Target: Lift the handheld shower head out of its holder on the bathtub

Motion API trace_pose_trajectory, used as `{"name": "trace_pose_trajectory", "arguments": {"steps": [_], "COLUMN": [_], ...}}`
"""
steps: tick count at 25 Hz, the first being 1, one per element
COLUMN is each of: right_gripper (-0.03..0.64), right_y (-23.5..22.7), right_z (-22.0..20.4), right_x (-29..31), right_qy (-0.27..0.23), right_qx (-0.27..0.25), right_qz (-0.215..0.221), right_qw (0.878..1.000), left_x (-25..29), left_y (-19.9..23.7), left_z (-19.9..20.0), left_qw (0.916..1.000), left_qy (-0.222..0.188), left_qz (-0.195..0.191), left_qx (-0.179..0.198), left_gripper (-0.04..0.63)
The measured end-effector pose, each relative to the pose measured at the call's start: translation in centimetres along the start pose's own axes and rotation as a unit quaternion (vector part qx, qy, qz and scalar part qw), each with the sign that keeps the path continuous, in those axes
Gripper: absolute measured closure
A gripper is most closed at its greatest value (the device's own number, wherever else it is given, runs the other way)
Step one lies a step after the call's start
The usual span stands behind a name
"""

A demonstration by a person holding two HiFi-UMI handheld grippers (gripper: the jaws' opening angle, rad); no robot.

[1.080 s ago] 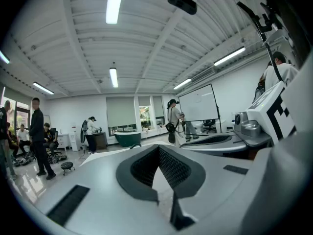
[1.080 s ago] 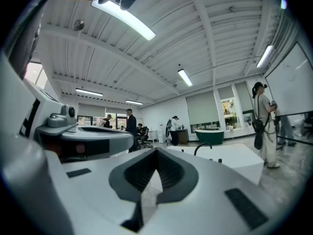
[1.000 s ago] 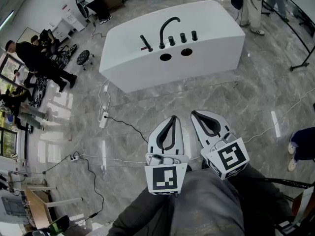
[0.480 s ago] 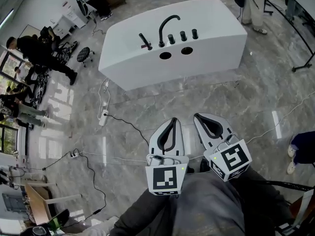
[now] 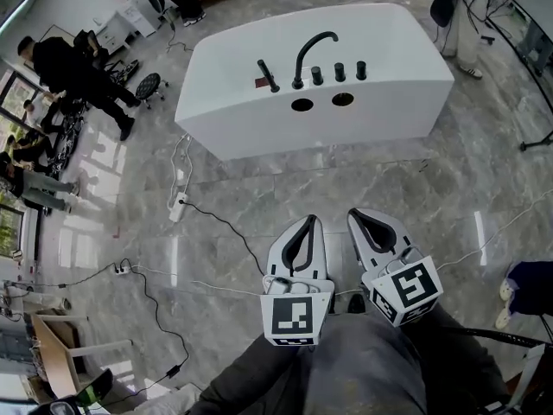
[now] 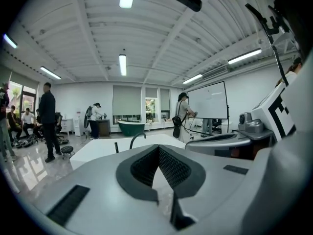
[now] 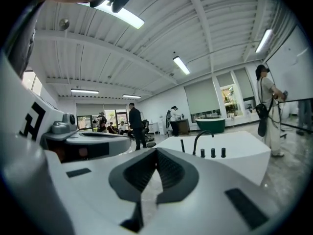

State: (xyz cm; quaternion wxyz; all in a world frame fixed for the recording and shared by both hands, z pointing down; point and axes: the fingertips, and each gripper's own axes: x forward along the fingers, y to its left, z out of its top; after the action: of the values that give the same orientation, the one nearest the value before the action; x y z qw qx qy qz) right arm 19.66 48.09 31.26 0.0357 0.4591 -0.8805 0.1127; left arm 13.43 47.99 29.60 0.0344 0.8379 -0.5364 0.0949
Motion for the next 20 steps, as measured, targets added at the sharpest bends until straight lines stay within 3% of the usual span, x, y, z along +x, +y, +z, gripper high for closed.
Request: {"name": "trace_pose_trajectory", "arguments": {"steps": [9,20], "right_gripper": [0.612,0.613], "right_y": [-0.2,1.3], "right_z": [1.7,4.0], "right_x": [11.1,21.7], "right_qy": [0.017,0.023], "right_qx": [0.003,-0.032], "right_qz": [0.010,0.020], "right_qw": [1.000,0.999], "left_x": [6.1,10.5], "left_y": [9.3,18.6], "left_z": [0.4,1.2], "left_qw": [0.9997,0.9993], "left_qy": [0.014,-0.015], "left_qz": [0.004,0.005], "left_qx": [-0.018,-0.035], "left_gripper": [0.592,0.592]}}
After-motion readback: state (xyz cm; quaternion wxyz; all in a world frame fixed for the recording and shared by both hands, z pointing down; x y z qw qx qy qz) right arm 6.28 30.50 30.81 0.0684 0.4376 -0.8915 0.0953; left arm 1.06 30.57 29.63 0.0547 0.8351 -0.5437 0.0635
